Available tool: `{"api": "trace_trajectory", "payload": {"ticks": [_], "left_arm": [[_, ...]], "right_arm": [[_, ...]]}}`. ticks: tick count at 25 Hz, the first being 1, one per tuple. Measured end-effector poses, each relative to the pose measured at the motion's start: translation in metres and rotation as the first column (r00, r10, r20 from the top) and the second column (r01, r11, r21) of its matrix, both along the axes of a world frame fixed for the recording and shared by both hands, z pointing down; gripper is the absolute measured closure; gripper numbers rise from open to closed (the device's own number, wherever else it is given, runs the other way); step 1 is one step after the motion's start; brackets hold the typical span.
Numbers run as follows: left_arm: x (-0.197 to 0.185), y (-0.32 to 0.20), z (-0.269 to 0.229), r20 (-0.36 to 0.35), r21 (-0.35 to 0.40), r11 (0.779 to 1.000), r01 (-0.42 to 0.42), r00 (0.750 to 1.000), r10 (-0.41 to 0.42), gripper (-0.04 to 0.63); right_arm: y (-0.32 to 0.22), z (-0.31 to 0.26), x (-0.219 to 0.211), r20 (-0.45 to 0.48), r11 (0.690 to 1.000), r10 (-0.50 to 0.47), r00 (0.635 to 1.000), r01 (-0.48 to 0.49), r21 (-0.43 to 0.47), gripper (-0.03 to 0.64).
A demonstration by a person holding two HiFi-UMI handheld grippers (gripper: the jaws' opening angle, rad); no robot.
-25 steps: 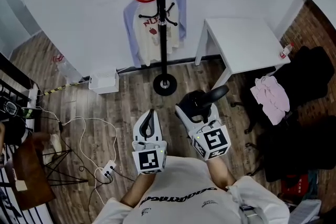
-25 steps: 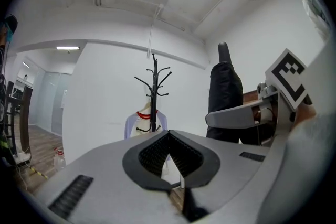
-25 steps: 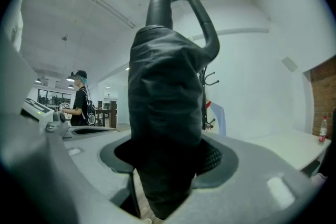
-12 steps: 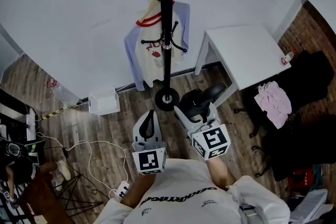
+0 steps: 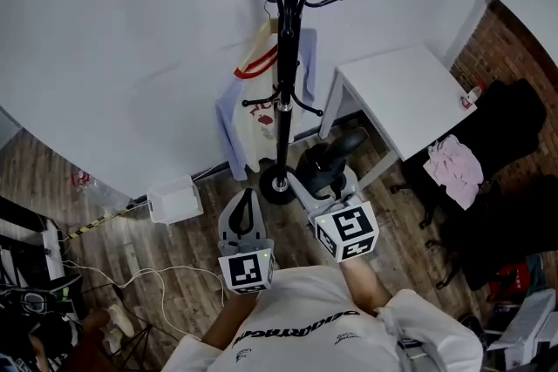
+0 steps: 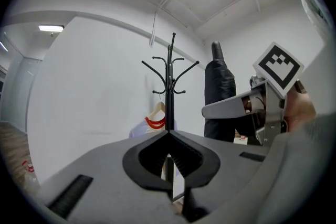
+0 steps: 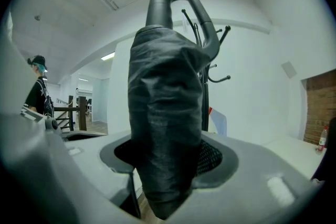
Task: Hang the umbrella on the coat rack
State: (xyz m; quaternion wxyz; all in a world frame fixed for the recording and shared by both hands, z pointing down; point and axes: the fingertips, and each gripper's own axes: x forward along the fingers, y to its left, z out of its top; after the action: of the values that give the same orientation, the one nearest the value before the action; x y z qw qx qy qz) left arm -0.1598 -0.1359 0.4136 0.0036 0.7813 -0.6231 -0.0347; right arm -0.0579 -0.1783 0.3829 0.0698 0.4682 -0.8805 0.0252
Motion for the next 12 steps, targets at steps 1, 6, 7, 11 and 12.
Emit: {"api": "trace_trajectory", "payload": {"ticks": [1, 6, 7, 11, 12], "left_arm": [[-0.004, -0.005, -0.001, -0.006, 0.004, 1.000, -0.007, 1.000, 0.007, 0.598], [-0.015, -0.017, 0.005, -0.029, -0.002, 1.000, -0.030, 0.999, 0.030, 0.597], [-0.015, -0.019, 0.006, -0.031, -0.003, 0.999, -0.033, 0.999, 0.033, 0.598], [-0.013, -0.028, 0.005, -0.031, -0.003, 0.999, -0.038, 0.999, 0.037, 0.597], [-0.013, -0.031, 0.005, -0.031, -0.003, 0.999, -0.035, 0.999, 0.035, 0.598]], "right_arm": [[-0.005, -0.002, -0.003, -0.001, 1.000, 0.012, 1.000, -0.012, 0.002, 0.341], [-0.023, -0.011, -0.014, -0.015, 0.999, 0.051, 0.999, -0.051, 0.011, 0.341], [-0.027, -0.013, -0.014, -0.016, 0.999, 0.053, 0.998, -0.052, 0.011, 0.341], [-0.040, -0.019, -0.018, -0.020, 0.999, 0.049, 0.999, -0.049, 0.014, 0.340], [-0.044, -0.021, -0.019, -0.022, 0.999, 0.047, 0.999, -0.046, 0.016, 0.339]]}}
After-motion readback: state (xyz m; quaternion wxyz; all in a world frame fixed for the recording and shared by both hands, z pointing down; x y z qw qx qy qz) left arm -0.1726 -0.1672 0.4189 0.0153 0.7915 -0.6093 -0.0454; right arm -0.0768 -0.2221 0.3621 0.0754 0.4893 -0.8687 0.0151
